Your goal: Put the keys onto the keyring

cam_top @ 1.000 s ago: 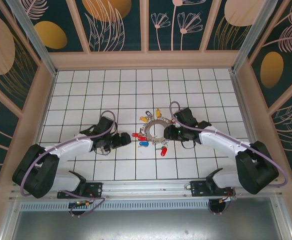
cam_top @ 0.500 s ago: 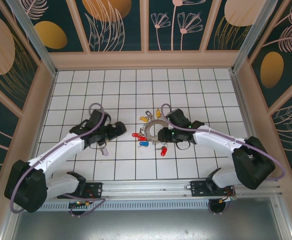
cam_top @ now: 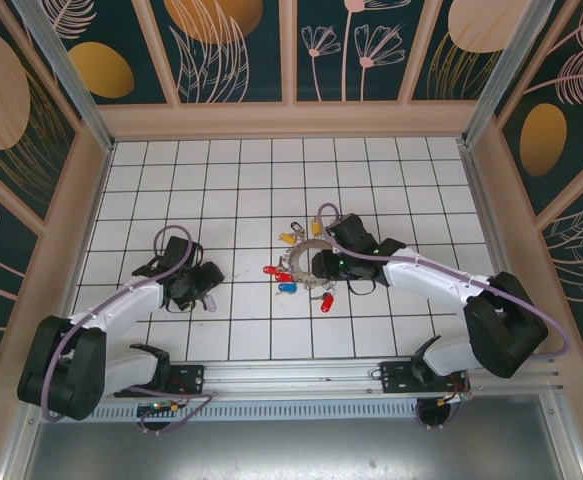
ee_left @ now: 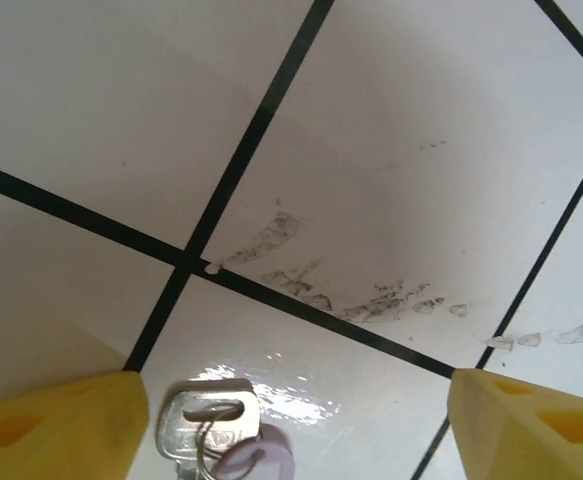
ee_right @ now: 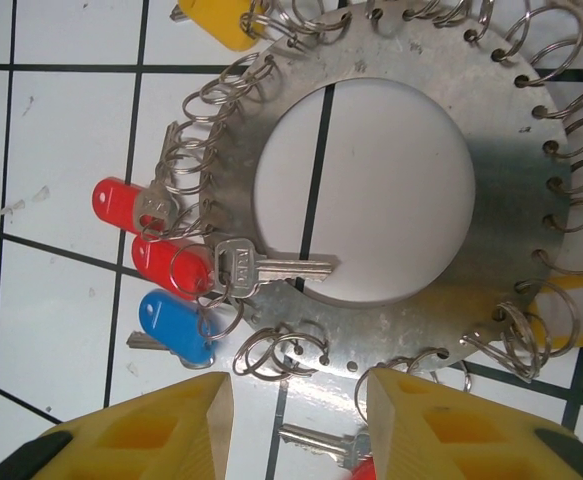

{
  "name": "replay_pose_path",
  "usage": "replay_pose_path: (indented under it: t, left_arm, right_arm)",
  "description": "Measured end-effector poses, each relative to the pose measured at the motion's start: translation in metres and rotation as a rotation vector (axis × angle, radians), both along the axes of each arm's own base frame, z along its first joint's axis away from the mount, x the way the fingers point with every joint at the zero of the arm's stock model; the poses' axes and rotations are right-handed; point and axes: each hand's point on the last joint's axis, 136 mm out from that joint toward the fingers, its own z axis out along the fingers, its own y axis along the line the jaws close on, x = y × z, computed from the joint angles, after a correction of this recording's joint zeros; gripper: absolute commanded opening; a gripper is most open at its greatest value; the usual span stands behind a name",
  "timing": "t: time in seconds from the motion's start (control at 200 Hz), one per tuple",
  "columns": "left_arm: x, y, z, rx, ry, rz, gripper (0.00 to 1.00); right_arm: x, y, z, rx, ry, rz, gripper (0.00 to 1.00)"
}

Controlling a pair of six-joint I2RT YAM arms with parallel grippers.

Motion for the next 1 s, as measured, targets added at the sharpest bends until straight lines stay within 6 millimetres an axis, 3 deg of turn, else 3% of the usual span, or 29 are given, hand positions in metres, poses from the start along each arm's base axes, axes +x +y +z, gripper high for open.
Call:
replay_pose_path:
  t: [0.1, 0.32, 0.45, 0.49, 0.525, 0.601, 0.741, 0.851, 0.921, 0.996]
  left_arm:
    - [0.000, -0.011, 0.001, 0.036, -0.018, -0.050, 0.79]
    - [0.001, -0.063, 0.010, -0.059, -0.075, -0.155, 0.76]
    - [-0.022, -0.112, 0.019, -0.246, -0.029, -0.239, 0.76]
    - [-0.030, -0.126, 0.024, -0.295, -0.013, -0.267, 0.76]
    - [-0.035, -0.134, 0.027, -0.330, -0.004, -0.285, 0.76]
    - [-0.042, -0.149, 0.035, -0.390, 0.014, -0.312, 0.76]
    - [-0.039, -0.161, 0.053, -0.427, 0.005, -0.337, 0.80]
    - [-0.018, -0.164, 0.090, -0.416, -0.087, -0.354, 0.80]
    - [0.000, -0.156, 0.115, -0.413, -0.172, -0.341, 0.80]
    - [0.019, -0.135, 0.133, -0.406, -0.249, -0.295, 0.80]
  right_arm:
    - [0.002, -0.002, 0.000, -0.001, -0.003, -0.012, 0.41]
    - [0.026, -0.019, 0.006, 0.043, 0.002, -0.110, 0.40]
    - [0.033, -0.020, 0.013, 0.064, -0.009, -0.121, 0.34]
    - [0.034, -0.018, 0.015, 0.071, -0.013, -0.116, 0.28]
    - [0.034, -0.016, 0.016, 0.074, -0.014, -0.108, 0.24]
    - [0.031, -0.011, 0.013, 0.067, -0.009, -0.098, 0.23]
    - [0.018, 0.010, 0.004, 0.047, 0.019, -0.048, 0.25]
    - [0.011, 0.029, -0.002, 0.041, 0.064, -0.043, 0.28]
    - [0.006, 0.037, -0.007, 0.032, 0.098, -0.070, 0.32]
    - [0.002, 0.042, -0.014, 0.008, 0.139, -0.121, 0.35]
